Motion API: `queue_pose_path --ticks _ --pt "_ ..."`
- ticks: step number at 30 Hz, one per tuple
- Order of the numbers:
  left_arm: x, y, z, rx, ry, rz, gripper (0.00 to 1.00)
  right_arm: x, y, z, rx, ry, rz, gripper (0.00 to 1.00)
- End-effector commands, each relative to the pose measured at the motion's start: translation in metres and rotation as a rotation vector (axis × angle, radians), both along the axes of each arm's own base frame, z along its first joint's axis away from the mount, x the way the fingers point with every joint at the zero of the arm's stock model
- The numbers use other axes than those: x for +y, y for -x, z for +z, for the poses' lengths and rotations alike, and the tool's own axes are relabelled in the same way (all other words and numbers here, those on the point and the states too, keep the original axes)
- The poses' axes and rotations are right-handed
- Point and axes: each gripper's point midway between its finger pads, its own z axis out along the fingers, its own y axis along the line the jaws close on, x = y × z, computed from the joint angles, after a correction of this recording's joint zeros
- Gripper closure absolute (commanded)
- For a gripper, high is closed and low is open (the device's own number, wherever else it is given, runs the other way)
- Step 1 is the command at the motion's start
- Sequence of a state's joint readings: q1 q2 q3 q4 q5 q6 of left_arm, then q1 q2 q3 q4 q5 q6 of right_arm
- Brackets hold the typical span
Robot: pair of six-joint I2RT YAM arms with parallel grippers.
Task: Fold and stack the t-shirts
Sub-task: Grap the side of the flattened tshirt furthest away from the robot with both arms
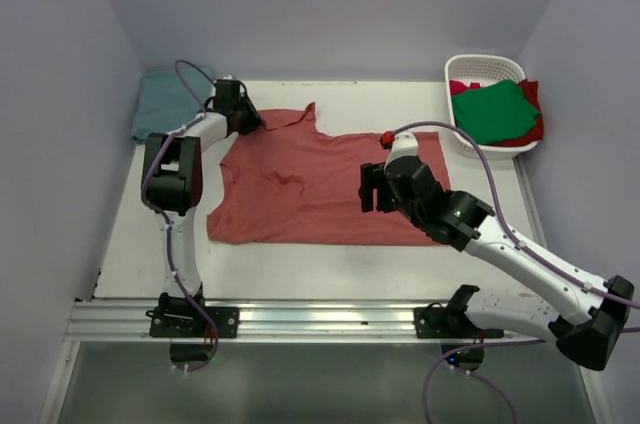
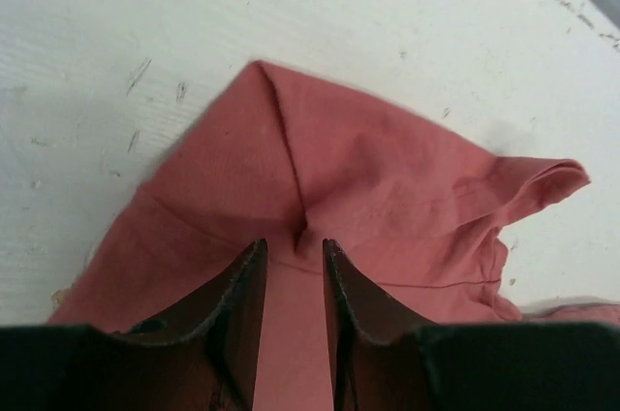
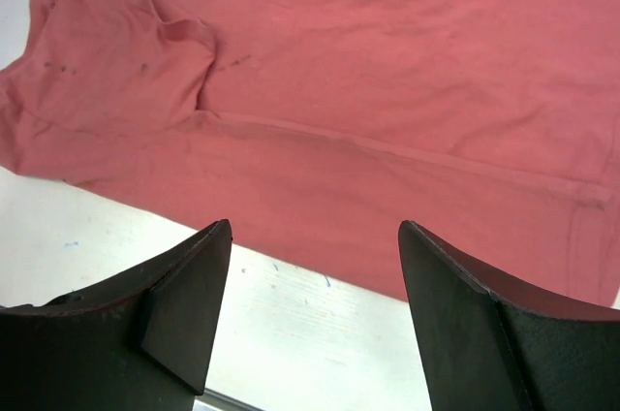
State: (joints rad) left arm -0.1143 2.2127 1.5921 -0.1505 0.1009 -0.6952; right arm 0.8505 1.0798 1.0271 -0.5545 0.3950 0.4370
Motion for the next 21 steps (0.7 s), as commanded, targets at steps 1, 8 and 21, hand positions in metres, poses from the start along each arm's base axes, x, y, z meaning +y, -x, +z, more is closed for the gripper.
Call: queue_pose_path --ticks 1,8,21 --pt "-0.002 -0.023 0.022 -0.082 0.026 0.014 0.67 -0.019 0.007 -0.003 -0.011 0.003 -0.055 0.27" --pt "-0.011 -0.025 0.022 -0.102 0.043 -0.011 0.67 -0.025 0.011 -0.019 0.019 0.036 -0.063 0.27" --pt "-0.026 -0.036 0.014 -0.159 0.051 -0.072 0.67 -0.02 0.011 -0.026 0.032 0.033 -0.05 0.27"
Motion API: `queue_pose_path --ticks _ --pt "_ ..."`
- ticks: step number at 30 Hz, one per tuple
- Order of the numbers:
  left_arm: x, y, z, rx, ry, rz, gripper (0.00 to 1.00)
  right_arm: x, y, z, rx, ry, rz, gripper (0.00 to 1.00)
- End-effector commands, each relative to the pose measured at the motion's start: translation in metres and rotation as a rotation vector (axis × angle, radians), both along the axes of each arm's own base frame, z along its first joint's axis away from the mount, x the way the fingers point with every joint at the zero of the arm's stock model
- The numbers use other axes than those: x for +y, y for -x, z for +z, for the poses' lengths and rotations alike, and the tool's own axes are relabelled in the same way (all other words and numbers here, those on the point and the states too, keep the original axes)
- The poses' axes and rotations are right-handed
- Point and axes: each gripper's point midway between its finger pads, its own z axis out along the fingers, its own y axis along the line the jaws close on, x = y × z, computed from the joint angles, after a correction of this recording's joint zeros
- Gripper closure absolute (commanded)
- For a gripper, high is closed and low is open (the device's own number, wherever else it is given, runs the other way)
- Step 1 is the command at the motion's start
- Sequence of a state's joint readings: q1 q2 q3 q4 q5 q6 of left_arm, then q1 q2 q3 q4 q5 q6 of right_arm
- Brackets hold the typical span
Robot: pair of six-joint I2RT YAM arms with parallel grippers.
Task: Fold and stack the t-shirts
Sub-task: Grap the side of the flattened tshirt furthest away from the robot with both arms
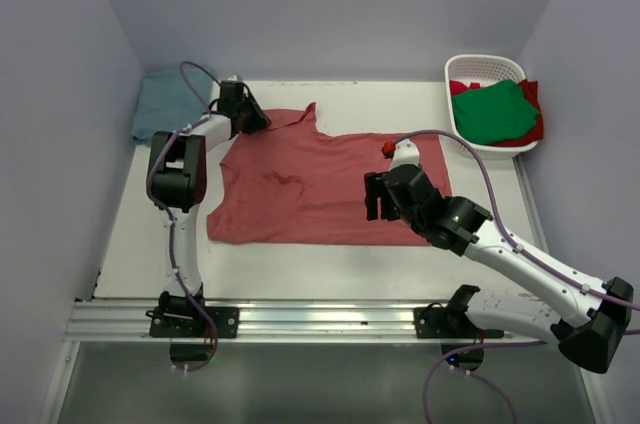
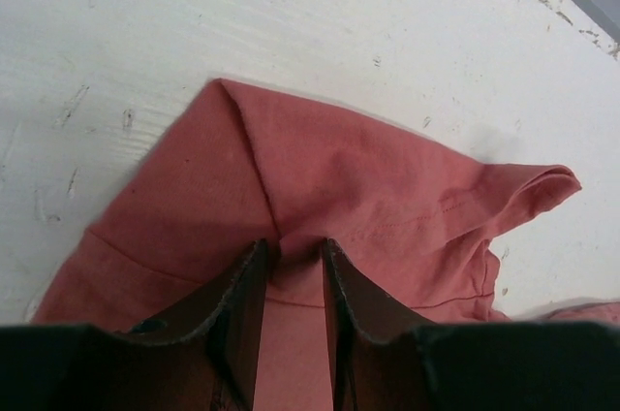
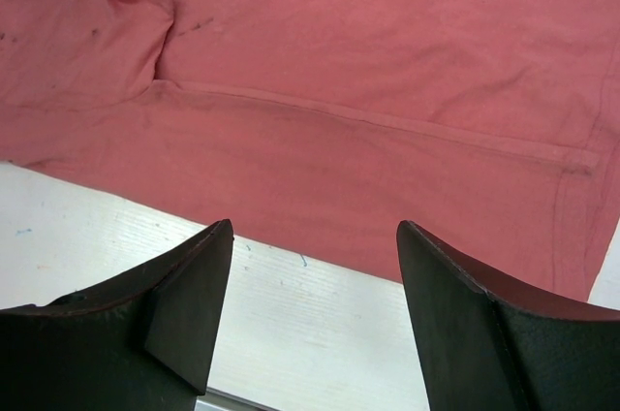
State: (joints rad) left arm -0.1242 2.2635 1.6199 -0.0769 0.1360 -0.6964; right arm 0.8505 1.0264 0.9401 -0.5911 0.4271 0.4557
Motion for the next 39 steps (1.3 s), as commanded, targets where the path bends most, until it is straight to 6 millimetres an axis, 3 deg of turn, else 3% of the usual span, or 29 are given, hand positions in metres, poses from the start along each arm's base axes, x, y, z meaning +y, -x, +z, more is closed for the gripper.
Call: queue_pose_path --ticks 1,5,9,15,17,21,25,30,31,32,33,34,36,37,39 --pt "-0.014 -0.02 0.019 -0.116 0.024 -0.042 0.67 0.002 -0.001 -0.002 -0.004 -0.015 -0.013 0.28" --pt "-0.023 -0.019 0.025 -0.153 0.053 -0.08 0.7 0.001 -0.001 -0.004 0.001 -0.015 -0.015 0.32" --pt "-0.028 -0.017 0.028 -0.167 0.062 -0.099 0.85 0.001 -0.002 -0.006 -0.002 -0.006 -0.017 0.38" --pt "-0.027 -0.014 0.028 -0.16 0.053 -0.105 0.89 0.0 -0.004 -0.007 -0.003 0.002 -0.023 0.41" --pt "-0.026 -0.014 0.03 -0.163 0.047 -0.106 0.95 0.001 -0.004 -0.008 -0.003 0.006 -0.024 0.43" --pt "-0.026 -0.012 0.032 -0.145 0.036 -0.113 1.0 -0.008 -0.012 -0.005 -0.028 0.024 -0.084 0.57" --pt "-0.018 -0.004 0.045 -0.144 0.007 -0.096 1.0 -0.032 -0.031 0.0 -0.039 0.037 -0.21 0.89" --pt "-0.004 0.01 0.067 -0.125 -0.008 -0.061 1.0 -0.066 -0.069 0.002 -0.028 0.085 -0.376 0.96" --pt "-0.002 0.013 0.067 -0.117 -0.01 -0.057 1.0 -0.081 -0.078 0.003 -0.031 0.096 -0.43 0.95" --pt "0.001 0.015 0.068 -0.112 -0.011 -0.049 1.0 -0.089 -0.088 0.013 -0.05 0.093 -0.472 0.84" --pt "0.003 0.019 0.077 -0.118 -0.011 -0.045 1.0 -0.093 -0.098 0.006 -0.029 0.108 -0.495 0.76" --pt "0.005 0.024 0.075 -0.106 -0.012 -0.044 1.0 -0.109 -0.109 0.008 -0.027 0.104 -0.545 0.62" --pt "0.007 0.031 0.085 -0.111 -0.011 -0.038 1.0 -0.114 -0.129 0.018 -0.026 0.067 -0.569 0.38" --pt "0.008 0.037 0.082 -0.099 -0.009 -0.036 1.0 -0.125 -0.141 0.007 0.008 0.081 -0.605 0.35" --pt "0.01 0.045 0.094 -0.106 -0.003 -0.041 1.0 -0.128 -0.16 0.015 0.006 0.051 -0.617 0.27"
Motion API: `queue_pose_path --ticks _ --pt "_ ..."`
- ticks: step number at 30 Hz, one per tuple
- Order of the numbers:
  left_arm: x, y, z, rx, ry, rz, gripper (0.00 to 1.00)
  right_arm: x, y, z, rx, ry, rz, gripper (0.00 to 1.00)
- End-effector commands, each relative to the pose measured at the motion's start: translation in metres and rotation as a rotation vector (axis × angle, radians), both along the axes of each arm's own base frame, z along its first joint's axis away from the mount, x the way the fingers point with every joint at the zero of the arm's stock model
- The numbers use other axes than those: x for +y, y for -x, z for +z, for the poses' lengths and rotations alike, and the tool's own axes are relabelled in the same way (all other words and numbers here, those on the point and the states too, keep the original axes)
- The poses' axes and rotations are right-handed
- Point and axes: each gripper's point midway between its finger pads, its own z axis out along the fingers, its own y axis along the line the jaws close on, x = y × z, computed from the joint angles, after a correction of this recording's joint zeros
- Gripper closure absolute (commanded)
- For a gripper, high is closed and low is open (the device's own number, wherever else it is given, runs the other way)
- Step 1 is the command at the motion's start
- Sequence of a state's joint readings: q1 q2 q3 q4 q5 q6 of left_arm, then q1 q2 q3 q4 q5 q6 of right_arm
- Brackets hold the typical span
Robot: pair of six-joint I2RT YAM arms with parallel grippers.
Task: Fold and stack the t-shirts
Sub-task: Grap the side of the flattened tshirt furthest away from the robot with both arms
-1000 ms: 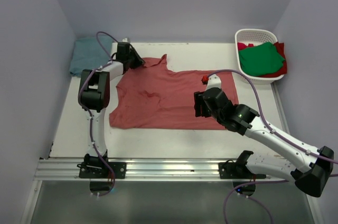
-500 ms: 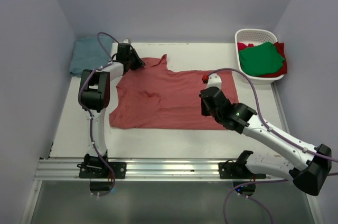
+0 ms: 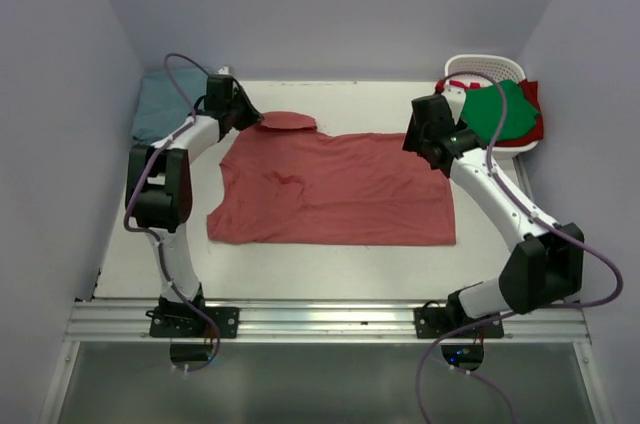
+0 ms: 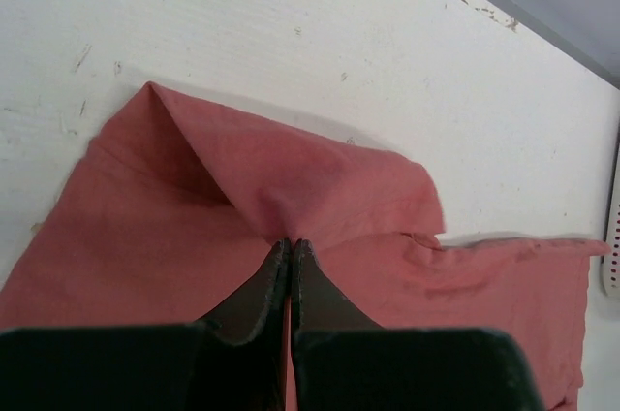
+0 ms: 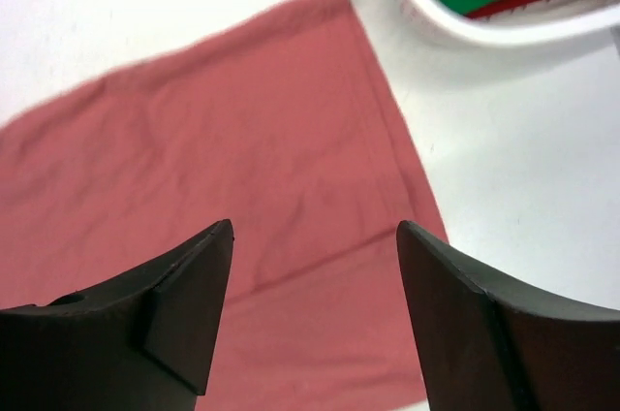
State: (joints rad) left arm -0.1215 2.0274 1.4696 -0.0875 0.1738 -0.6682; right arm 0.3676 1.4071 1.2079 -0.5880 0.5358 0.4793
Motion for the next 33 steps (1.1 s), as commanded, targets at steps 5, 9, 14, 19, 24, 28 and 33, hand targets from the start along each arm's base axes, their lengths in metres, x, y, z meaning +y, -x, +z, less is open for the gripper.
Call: queue_pose_path --ticks 5,9,14,19,24,28,33 --pt "0.016 0.035 0.028 -0.01 -0.018 0.0 1.0 -0.021 -0.093 0.0 0.004 -0.087 -0.056 0.27" --pt "0.017 0.05 0.028 0.003 -0.006 -0.015 1.0 -0.017 -0.134 -0.033 0.108 -0.15 -0.004 0.34" --pt "0.015 0.067 0.029 0.02 0.007 -0.038 1.0 -0.021 -0.167 -0.068 0.186 -0.165 -0.001 0.41" --pt "0.017 0.089 0.042 -0.015 0.008 -0.049 1.0 -0.046 -0.169 -0.105 0.266 -0.163 -0.095 0.44" --pt "0.019 0.1 0.051 -0.031 -0.004 -0.055 1.0 -0.062 -0.163 -0.104 0.259 -0.124 -0.164 0.45" --pt "0.021 0.101 0.048 -0.022 -0.007 -0.056 1.0 -0.075 -0.156 -0.099 0.246 -0.079 -0.223 0.45" --pt "0.02 0.104 0.043 -0.007 0.001 -0.062 1.0 -0.086 -0.155 -0.103 0.25 -0.088 -0.272 0.45"
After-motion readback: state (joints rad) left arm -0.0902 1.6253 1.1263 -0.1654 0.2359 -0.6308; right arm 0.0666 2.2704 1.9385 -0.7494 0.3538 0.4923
